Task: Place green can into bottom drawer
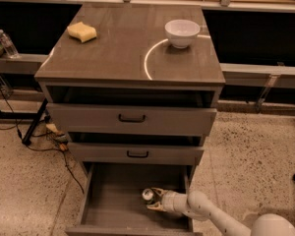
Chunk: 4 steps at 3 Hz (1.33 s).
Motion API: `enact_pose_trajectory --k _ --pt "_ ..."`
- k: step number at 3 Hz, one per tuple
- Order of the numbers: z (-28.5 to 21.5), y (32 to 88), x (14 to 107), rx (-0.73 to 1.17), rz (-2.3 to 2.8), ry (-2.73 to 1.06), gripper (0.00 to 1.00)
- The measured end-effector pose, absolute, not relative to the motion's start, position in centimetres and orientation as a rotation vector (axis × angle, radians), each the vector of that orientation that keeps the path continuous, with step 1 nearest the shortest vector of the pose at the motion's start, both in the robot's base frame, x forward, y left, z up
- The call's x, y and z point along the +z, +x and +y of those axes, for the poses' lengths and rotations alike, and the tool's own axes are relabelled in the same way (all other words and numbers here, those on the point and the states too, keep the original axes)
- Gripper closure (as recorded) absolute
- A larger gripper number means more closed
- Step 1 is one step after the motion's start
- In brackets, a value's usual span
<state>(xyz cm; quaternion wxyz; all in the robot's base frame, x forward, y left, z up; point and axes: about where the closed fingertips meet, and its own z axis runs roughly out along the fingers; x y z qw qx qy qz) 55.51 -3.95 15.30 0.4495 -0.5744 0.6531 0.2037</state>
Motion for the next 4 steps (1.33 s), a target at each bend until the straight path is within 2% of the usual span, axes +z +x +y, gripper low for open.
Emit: enact_pose_trajectory --k 1,2,3,4 --pt "-3.1 55.7 14.7 0.516 1.616 -1.426 0.11" --pt "-3.5 55.6 14.4 0.514 1.629 -1.419 0.00" --pt "-5.4 55.3 15.0 0.481 1.653 -1.400 0.00" --pt "-11.6 55.2 19.7 0.358 1.679 -1.339 0.00"
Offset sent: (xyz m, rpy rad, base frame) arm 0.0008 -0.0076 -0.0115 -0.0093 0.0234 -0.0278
